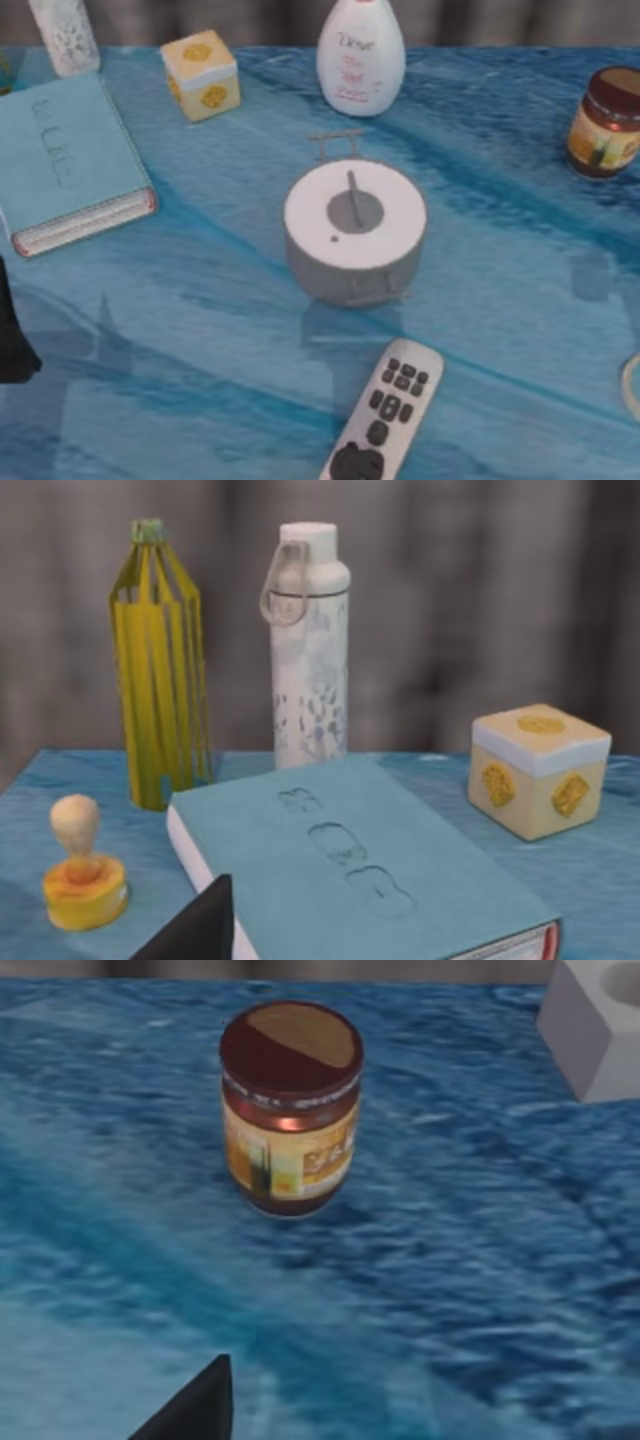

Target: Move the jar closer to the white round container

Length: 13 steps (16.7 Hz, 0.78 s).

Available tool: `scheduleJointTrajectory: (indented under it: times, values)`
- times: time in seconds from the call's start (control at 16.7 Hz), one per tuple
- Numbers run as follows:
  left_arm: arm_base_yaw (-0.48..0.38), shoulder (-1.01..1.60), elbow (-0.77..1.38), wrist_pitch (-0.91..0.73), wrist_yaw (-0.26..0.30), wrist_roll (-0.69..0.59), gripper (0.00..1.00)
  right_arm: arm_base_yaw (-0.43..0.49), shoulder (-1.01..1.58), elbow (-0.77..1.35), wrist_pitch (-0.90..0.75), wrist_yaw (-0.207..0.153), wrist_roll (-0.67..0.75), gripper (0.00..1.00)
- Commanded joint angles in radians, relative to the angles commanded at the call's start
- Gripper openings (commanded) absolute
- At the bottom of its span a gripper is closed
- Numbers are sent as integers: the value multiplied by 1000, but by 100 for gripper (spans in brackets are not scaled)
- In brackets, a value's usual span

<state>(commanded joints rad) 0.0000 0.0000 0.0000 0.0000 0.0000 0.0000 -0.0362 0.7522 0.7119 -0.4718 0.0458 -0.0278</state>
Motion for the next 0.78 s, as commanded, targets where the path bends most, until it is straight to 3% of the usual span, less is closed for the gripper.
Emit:
scheduleJointTrajectory:
  times: [0.36, 0.78]
  values:
    - [0, 0, 0, 0, 0, 0, 100, 1, 613, 645, -333, 2, -31, 100]
    - [0, 0, 0, 0, 0, 0, 100, 12, 1327, 1387, -690, -20, -50, 100]
